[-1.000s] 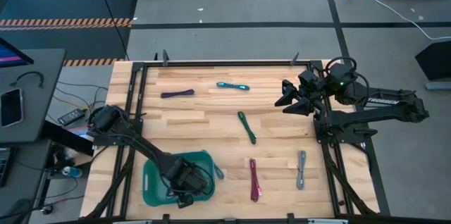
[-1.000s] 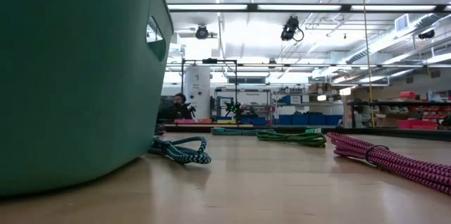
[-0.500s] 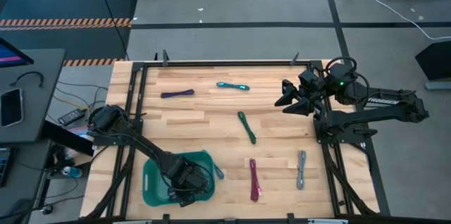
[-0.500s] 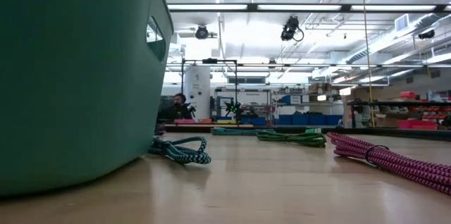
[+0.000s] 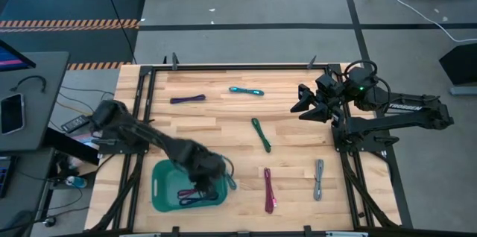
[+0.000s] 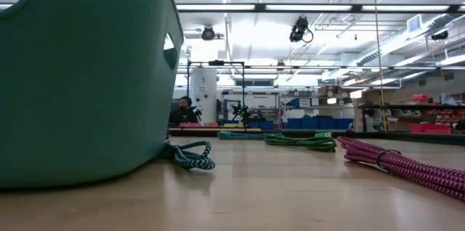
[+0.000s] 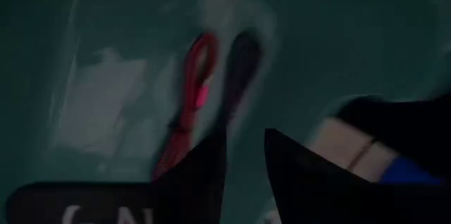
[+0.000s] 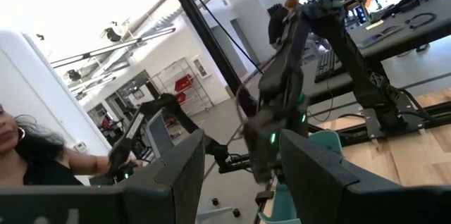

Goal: Pick and place USB-C Cables
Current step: Put the blue charger cable into the green bin

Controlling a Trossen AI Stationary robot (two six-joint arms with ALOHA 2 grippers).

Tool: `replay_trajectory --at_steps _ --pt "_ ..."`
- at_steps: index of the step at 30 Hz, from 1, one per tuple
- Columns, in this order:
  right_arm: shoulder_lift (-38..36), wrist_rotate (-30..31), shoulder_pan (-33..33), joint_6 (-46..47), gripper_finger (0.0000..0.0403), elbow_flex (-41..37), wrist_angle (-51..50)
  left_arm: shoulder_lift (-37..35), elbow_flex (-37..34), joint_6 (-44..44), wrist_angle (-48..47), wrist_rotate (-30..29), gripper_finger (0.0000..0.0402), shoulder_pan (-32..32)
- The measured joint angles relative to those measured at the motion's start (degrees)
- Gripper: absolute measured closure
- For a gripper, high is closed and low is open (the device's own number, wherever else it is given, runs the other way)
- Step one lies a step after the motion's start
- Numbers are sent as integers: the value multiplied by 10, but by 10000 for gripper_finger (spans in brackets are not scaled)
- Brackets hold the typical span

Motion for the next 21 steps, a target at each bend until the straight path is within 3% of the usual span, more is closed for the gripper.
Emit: replay_trajectory --at_steps 8,10,16,18,21 --pt "0 0 0 -1 214 0 -1 -150 0 -12 98 -14 299 53" --pt "0 0 0 -2 214 0 -1 -184 1 9 88 -61 299 64" --pt "0 0 0 -6 214 0 0 -251 1 138 -64 -284 299 121" --pt "0 0 0 -6 214 0 0 -257 1 191 -96 -314 299 146" --pt "0 5 0 -6 214 0 0 -258 1 294 -106 -314 299 190"
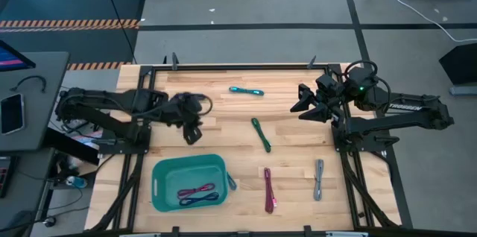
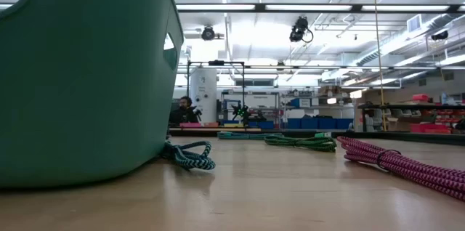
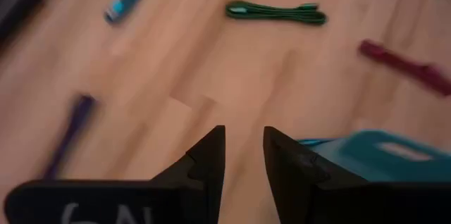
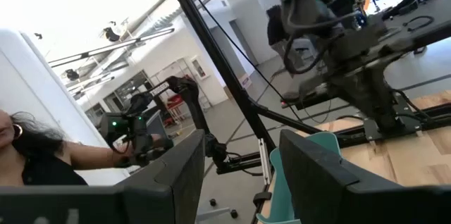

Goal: Pick and place USB-C Cables
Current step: Put the blue charger cable into the green bin

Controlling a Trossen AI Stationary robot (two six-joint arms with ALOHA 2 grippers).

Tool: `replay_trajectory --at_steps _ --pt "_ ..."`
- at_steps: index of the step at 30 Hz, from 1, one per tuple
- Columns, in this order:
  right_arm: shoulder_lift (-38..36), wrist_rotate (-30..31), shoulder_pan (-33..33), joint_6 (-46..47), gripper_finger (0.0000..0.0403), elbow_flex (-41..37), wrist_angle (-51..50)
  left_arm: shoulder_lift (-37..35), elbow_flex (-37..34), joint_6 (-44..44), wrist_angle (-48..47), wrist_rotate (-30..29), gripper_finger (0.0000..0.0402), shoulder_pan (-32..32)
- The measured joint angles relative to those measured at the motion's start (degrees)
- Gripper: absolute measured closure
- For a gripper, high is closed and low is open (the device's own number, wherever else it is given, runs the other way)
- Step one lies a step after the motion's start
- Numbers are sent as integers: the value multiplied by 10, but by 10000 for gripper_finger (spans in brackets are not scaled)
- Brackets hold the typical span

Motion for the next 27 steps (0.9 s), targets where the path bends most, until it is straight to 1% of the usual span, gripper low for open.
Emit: replay_trajectory --at_steps 3,5,7,9,13,17,22,27 --pt "0 1 0 0 214 0 1 11 0 120 1 11 299 40" --pt "0 2 0 0 214 0 4 22 0 180 -8 13 299 64" --pt "0 11 0 1 214 0 4 35 0 219 -14 13 299 89" --pt "0 16 0 6 214 0 4 53 0 247 -39 14 298 113" --pt "0 30 1 6 214 0 4 90 0 291 -83 19 285 153" --pt "0 41 1 6 214 0 3 129 0 328 -100 20 249 183" --pt "0 48 1 6 214 0 2 172 0 378 -78 18 198 232" --pt "0 60 0 6 220 0 1 225 0 382 -36 18 168 280"
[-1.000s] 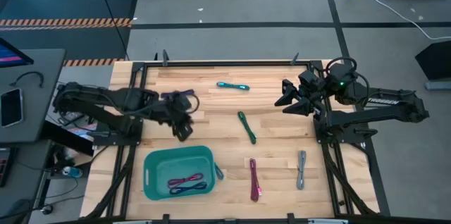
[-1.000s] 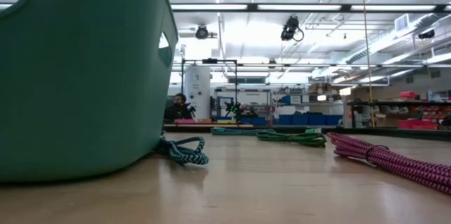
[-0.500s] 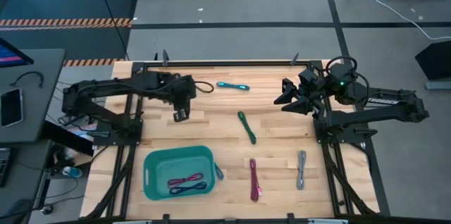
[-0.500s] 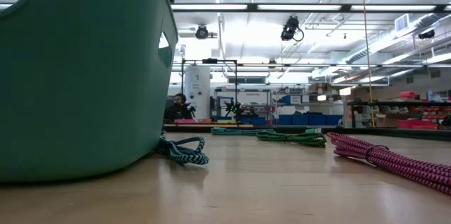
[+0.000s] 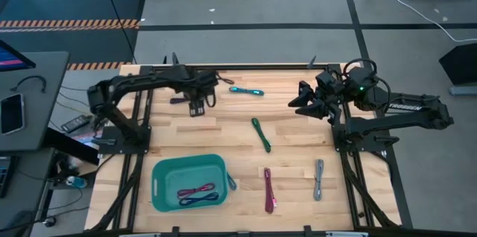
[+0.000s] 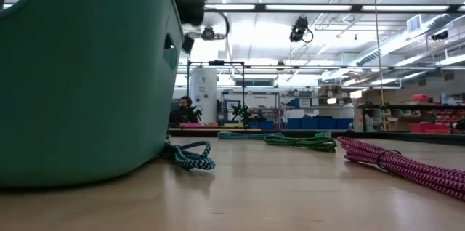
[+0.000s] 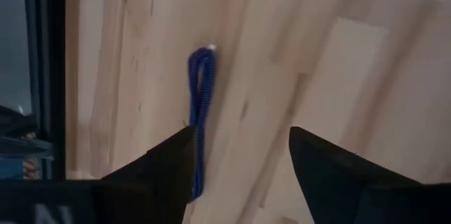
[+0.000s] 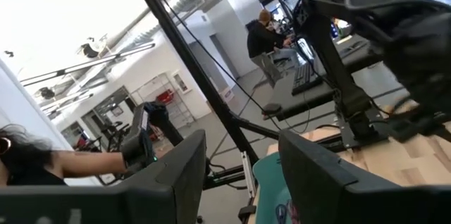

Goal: Pick and place USB-C Cables
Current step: Put the blue charger cable into the green bin

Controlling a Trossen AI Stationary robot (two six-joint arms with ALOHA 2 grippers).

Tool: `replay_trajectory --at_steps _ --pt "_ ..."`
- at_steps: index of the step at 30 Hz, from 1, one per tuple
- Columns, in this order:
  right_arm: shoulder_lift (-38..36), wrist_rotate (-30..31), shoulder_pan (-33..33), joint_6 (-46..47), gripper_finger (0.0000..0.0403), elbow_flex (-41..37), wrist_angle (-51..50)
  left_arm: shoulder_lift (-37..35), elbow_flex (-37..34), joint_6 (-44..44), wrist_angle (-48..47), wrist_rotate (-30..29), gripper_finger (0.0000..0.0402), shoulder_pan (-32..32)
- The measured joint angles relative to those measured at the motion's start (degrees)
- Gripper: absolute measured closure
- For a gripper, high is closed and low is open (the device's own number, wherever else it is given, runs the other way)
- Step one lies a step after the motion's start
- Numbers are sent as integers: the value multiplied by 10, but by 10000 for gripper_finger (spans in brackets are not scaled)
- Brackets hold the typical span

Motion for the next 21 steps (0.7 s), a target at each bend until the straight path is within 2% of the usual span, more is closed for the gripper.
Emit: replay_trajectory --at_steps 12,21 --pt "0 10 0 30 231 0 0 108 0 58 41 17 167 41" --pt "0 11 0 45 231 0 0 132 0 103 93 15 162 43"
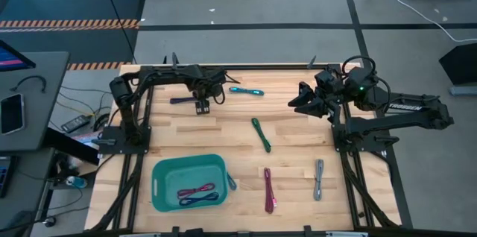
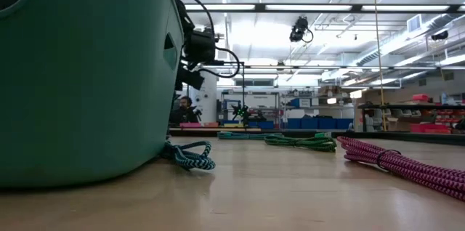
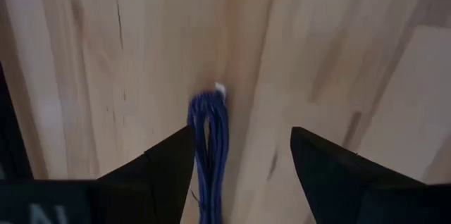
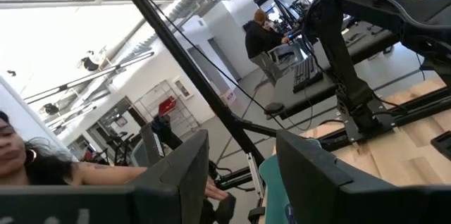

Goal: Pick and place USB-C Cables
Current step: Put the blue charger cable into the green bin

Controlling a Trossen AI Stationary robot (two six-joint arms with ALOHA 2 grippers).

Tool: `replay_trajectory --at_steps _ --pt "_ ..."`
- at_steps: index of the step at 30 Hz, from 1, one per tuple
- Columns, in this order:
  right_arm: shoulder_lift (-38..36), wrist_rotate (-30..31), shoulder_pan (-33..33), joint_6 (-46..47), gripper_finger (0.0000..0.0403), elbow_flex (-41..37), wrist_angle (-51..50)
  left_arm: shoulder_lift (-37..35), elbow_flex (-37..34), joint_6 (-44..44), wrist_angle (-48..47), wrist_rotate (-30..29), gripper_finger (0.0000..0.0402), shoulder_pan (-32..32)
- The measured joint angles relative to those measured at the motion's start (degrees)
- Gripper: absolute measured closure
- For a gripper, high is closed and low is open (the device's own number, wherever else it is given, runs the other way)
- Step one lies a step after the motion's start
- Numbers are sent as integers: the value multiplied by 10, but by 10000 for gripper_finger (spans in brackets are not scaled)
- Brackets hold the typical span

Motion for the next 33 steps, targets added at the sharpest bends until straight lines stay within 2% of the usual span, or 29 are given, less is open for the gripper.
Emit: replay_trajectory --at_steps 6,19,25,33 --pt "0 19 0 0 231 0 1 4 0 7 21 -3 161 15" --pt "0 19 0 14 231 0 4 9 -1 2 -7 -5 161 55" --pt "0 19 0 10 231 0 4 14 -1 2 -5 58 161 72" --pt "0 19 0 9 231 0 5 39 -1 2 4 60 161 73"
